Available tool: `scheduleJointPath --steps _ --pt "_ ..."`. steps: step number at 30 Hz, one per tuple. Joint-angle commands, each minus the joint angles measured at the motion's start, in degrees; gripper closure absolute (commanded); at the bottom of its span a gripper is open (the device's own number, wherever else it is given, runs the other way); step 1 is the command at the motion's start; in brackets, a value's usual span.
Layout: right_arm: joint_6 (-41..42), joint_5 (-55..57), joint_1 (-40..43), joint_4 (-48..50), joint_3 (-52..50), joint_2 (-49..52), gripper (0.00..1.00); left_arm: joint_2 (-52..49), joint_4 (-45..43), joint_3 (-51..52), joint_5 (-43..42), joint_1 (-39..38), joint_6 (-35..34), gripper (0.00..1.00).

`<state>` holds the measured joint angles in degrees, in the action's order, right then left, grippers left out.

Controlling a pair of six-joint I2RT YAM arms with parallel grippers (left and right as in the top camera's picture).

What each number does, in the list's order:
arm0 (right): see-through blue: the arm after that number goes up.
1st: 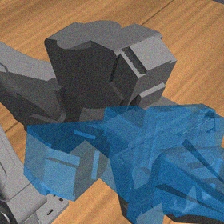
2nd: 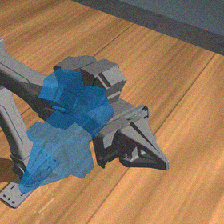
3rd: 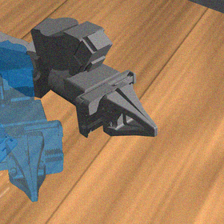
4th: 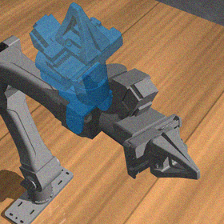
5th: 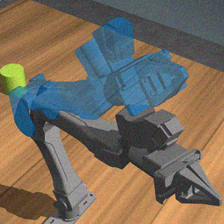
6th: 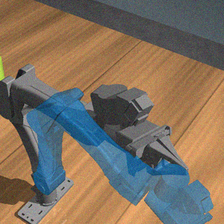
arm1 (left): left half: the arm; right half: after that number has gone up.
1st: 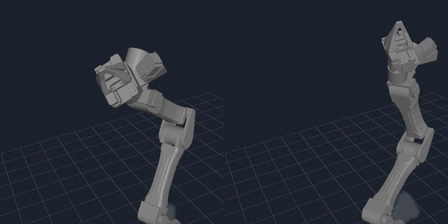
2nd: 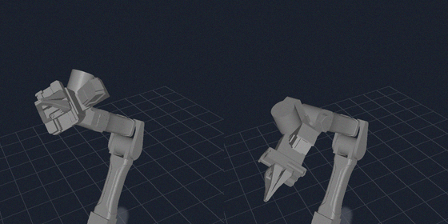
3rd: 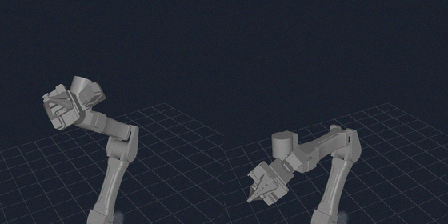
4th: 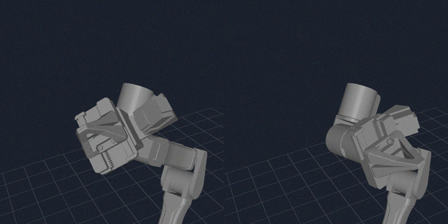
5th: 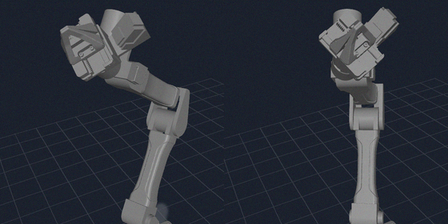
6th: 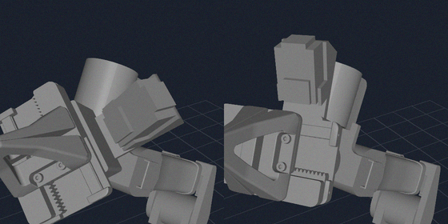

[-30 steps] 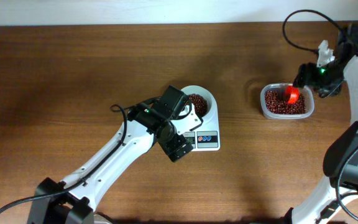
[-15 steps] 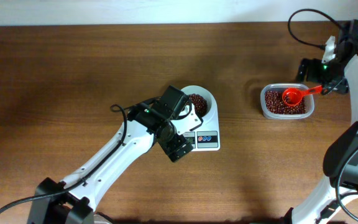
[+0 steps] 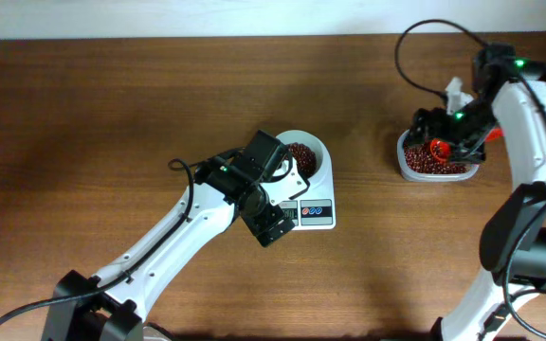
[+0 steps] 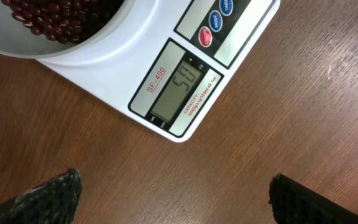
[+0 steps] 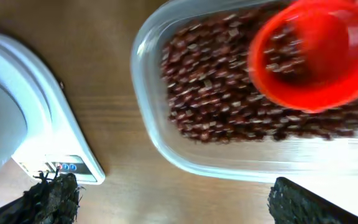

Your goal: Scoop item into bowl and weigh 50g on scale

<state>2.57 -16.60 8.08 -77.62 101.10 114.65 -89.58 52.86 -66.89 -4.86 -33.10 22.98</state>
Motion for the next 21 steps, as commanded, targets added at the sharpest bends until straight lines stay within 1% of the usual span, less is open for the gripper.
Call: scheduleJointPath --steps 1,5,8,11,14,16,20,21 --pt "-0.35 4.55 -3.69 -0.48 -3.02 0.15 0.01 0.35 -0.11 0.35 0.20 -0.13 0.74 0.01" --pt "-0.35 7.67 -3.93 -2.38 -3.82 0.15 0.01 0.35 -0.11 0.35 0.20 -0.13 0.74 0.01" --pt "-0.35 8.41 -3.93 -6.19 -3.82 -0.55 0.01 0.35 -0.11 0.35 0.20 -0.13 0.74 0.01" --pt "-0.33 8.52 -3.96 -5.97 -3.82 -4.96 0.01 0.35 -0.11 0.35 0.20 -0.13 0.74 0.01" --pt "-0.13 9.90 -4.15 -3.15 -3.82 -8.87 0.01 0.35 -0.11 0.35 0.20 -0.13 0.74 0.01" --pt "-0.17 10.08 -4.74 -2.29 -3.85 -9.01 0.01 0.35 -0.11 0.35 0.20 -0.13 0.74 0.01" --pt "0.04 12.37 -7.37 2.84 -9.55 -9.33 0.01 0.35 -0.11 0.35 0.20 -0.13 0.74 0.01" --pt "1.18 12.85 -7.76 4.42 -10.84 -9.77 0.01 0.35 -0.11 0.35 0.20 -0.13 0.74 0.01"
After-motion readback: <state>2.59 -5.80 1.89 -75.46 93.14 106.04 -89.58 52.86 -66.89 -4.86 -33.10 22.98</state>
